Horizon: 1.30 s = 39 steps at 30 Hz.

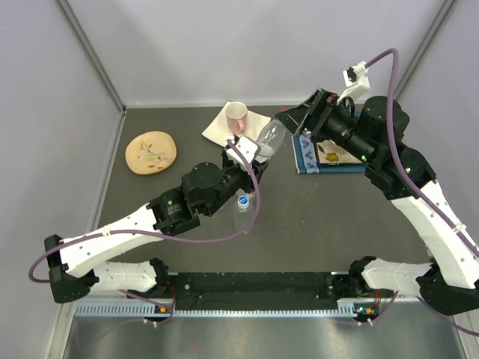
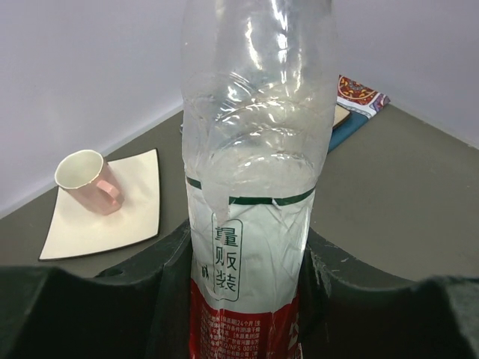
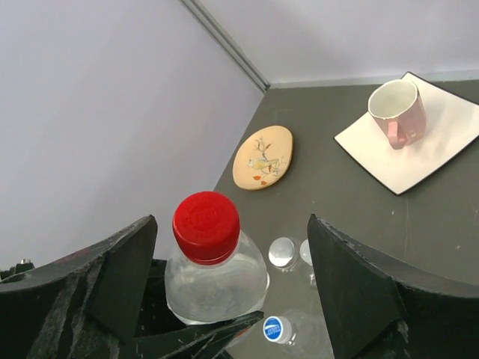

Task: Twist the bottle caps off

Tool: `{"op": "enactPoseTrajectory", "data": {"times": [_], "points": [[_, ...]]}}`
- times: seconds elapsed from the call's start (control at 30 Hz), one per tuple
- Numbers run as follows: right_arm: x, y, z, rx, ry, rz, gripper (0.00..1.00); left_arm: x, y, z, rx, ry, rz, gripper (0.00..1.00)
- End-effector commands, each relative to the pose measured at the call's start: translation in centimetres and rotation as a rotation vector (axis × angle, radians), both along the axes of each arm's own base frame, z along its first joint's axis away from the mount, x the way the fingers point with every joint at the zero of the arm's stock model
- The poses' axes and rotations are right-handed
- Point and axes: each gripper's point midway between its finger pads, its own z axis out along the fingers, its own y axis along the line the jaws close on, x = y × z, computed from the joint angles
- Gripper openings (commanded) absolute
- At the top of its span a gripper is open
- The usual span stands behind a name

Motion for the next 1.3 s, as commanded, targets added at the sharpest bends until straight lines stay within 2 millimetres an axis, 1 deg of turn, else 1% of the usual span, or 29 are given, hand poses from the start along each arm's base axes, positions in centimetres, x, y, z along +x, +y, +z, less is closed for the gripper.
{"op": "enactPoseTrajectory", "data": {"times": [0.0,0.1,0.13,0.2,0.23,0.3,0.33,0.37,0.4,0.43,0.5,0.53,0.6,0.63,0.73,0.77,0.8,0.83,0.87,0.9,0.93,1.0,1.03,1.07,1.1,1.13,1.2,1.23,1.27], "points": [[-0.3,-0.1,3.2,0.062,-0.058,-0.008,0.79,0.4,0.4,1.0,-0.019,-0.037,0.039,0.29],[0.0,0.0,3.0,0.064,-0.057,-0.012,0.73,0.3,0.3,0.8,-0.014,-0.037,0.036,0.29],[0.0,0.1,2.8,0.062,-0.055,-0.011,0.68,0.3,0.3,0.7,-0.012,-0.034,0.036,0.29],[0.0,0.1,2.7,0.060,-0.055,-0.011,0.61,0.2,0.2,0.6,-0.012,-0.033,0.035,0.29],[0.1,0.1,2.5,0.058,-0.050,-0.013,0.54,0.3,0.2,0.5,-0.009,-0.031,0.035,0.29],[0.1,0.1,2.2,0.058,-0.046,-0.013,0.44,0.3,0.2,0.4,-0.008,-0.031,0.036,0.29],[0.1,0.2,2.0,0.055,-0.041,-0.008,0.33,0.3,0.2,0.4,-0.009,-0.031,0.036,0.29],[0.0,0.2,2.0,0.056,-0.042,-0.005,0.28,0.2,0.2,0.4,-0.008,-0.031,0.035,0.29],[0.0,0.3,1.7,0.053,-0.036,-0.002,0.25,0.3,0.1,1.2,-0.036,-0.043,0.036,0.29],[0.0,0.4,1.6,0.052,-0.033,0.003,0.19,0.3,0.1,1.2,-0.036,-0.045,0.038,0.29],[-0.1,0.3,1.6,0.053,-0.034,0.004,0.14,0.3,0.1,1.2,-0.036,-0.043,0.036,0.29],[-0.1,0.4,1.2,0.043,-0.030,0.007,0.11,0.3,0.1,1.3,-0.037,-0.044,0.036,0.29],[-0.1,0.5,1.0,0.030,-0.033,0.020,0.09,0.2,0.0,1.4,-0.039,-0.046,0.030,0.29],[-0.2,0.8,0.7,0.018,-0.032,0.035,0.00,0.2,0.1,1.5,-0.042,-0.048,0.030,0.29],[-0.4,1.0,0.0,-0.037,-0.040,0.065,0.00,-0.6,-0.2,2.0,-0.056,-0.053,-0.017,0.29],[-0.8,0.8,0.2,-0.042,-0.059,0.073,0.00,-0.9,-0.3,2.2,-0.061,-0.054,-0.038,0.29],[-1.1,0.7,0.6,-0.046,-0.085,0.082,0.00,-1.8,-0.9,2.5,-0.068,-0.059,-0.108,0.30],[-1.5,0.7,0.7,-0.072,-0.122,0.105,0.00,-2.4,-1.1,2.8,-0.071,-0.060,-0.145,0.31],[-2.1,0.5,1.3,-0.077,-0.152,0.123,0.00,-3.2,-1.4,3.3,-0.082,-0.068,-0.196,0.31],[-2.6,0.6,1.6,-0.090,-0.178,0.145,0.00,-4.0,-1.6,3.0,-0.066,-0.051,-0.245,0.33],[-3.5,0.7,2.1,-0.109,-0.224,0.194,0.00,-5.9,-2.4,3.2,-0.058,-0.042,-0.366,0.34],[-4.6,0.8,2.7,-0.119,-0.268,0.248,0.00,-7.8,-2.7,3.6,-0.075,-0.016,-0.495,0.35],[-5.6,1.0,2.9,-0.130,-0.297,0.303,0.00,-10.0,-3.2,4.1,-0.085,-0.006,-0.636,0.35],[-6.0,1.1,3.1,-0.132,-0.309,0.326,0.00,-10.4,-2.9,4.4,-0.107,0.024,-0.668,0.35],[-6.5,1.2,3.4,-0.131,-0.328,0.359,0.00,-11.3,-2.9,4.7,-0.118,0.034,-0.725,0.34],[-7.7,1.6,3.4,-0.133,-0.350,0.433,0.00,-12.8,-2.8,5.0,-0.126,0.044,-0.818,0.35],[-8.8,1.8,3.5,-0.134,-0.378,0.497,0.00,-13.4,-2.2,5.6,-0.157,0.075,-0.885,0.34],[-10.1,2.0,3.6,-0.138,-0.412,0.571,0.00,-13.7,-1.9,5.9,-0.171,0.083,-0.917,0.34],[-10.8,2.1,3.7,-0.139,-0.432,0.603,0.00,-14.4,-1.2,6.0,-0.188,0.131,-0.989,0.33]]}}
